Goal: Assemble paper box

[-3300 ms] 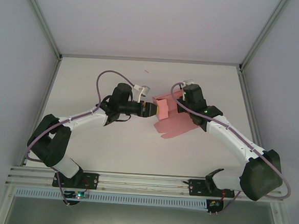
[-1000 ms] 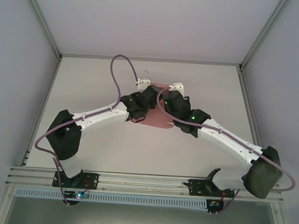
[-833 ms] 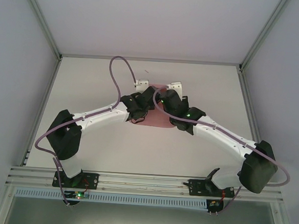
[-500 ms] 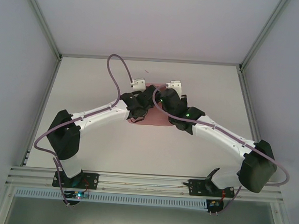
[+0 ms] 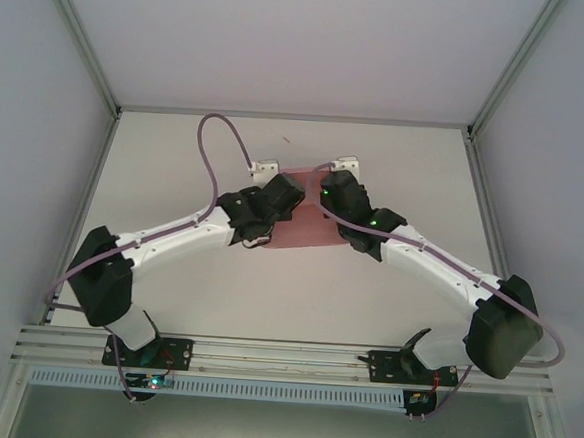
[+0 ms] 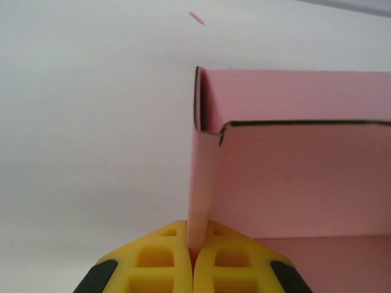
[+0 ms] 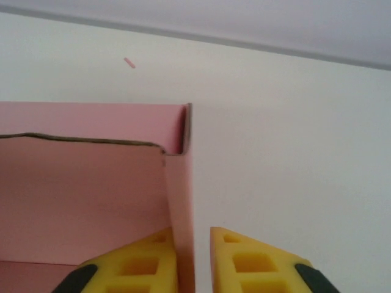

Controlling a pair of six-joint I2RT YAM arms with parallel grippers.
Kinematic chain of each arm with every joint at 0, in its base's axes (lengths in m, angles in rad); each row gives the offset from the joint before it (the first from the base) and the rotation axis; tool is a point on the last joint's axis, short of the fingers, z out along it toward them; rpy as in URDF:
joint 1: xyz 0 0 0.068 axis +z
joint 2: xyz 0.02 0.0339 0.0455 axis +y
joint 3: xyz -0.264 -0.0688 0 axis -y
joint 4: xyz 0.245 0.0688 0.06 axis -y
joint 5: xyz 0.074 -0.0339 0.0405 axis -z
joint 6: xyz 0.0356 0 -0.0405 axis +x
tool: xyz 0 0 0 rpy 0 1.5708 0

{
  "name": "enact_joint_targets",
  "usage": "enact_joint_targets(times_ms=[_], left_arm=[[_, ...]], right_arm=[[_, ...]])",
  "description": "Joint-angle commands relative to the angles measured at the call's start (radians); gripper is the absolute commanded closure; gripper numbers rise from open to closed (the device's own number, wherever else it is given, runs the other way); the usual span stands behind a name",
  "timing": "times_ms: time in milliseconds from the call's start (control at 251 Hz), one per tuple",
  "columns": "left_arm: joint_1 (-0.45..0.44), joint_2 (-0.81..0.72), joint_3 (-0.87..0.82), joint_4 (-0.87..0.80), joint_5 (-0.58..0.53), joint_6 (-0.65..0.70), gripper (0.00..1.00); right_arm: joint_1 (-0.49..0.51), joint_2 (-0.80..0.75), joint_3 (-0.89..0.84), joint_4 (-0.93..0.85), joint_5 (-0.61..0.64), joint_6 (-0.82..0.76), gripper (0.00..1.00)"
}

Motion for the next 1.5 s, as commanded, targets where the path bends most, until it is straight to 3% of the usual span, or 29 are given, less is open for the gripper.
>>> enact_joint_targets(times_ms=[0,128,219,491,639,734,830,962,1149,1273,1496], left_arm=[[0.04,-0.046,-0.06,0.062,0.038,0.128,1.0],[0.035,-0.072,-0.074,0.091,0.047,0.171,1.0],[0.034,-0.078,-0.086,0.1,0.043,0.175,1.0],[0.014,-0.088,-0.12,0.151,-0.035,0.234,1.0],[0.014,-0.145,-0.233,0.361,0.02,0.354,1.0],[0.016,-0.192,-0.303,0.491,0.116,0.411,1.0],[0.019,-0.239,-0.355,0.592,0.241,0.442,1.0],[0.02,-0.278,-0.411,0.714,0.41,0.468,1.0],[0.02,-0.262,-0.379,0.724,0.525,0.472,1.0],[0.02,-0.23,-0.335,0.692,0.527,0.47,1.0],[0.014,-0.139,-0.226,0.536,0.323,0.436,1.0]], right_arm=[[-0.071,-0.082,-0.046,0.124,-0.218,-0.043,0.66],[-0.079,-0.104,-0.049,0.16,-0.464,-0.081,0.38],[-0.08,-0.125,-0.046,0.165,-0.538,-0.08,0.31],[-0.083,-0.222,-0.055,0.092,-0.482,-0.107,0.23],[-0.106,-0.325,-0.112,0.074,-0.377,-0.09,0.02],[-0.169,-0.398,-0.16,0.06,-0.296,-0.029,0.02],[-0.296,-0.43,-0.183,0.015,-0.326,0.064,0.02],[-0.452,-0.376,-0.226,0.048,-0.569,0.116,0.02],[-0.371,-0.176,-0.191,0.146,-0.888,0.048,0.02],[-0.3,-0.073,-0.146,0.191,-1.013,0.02,0.02],[-0.253,-0.027,-0.141,0.31,-1.168,0.058,0.02]])
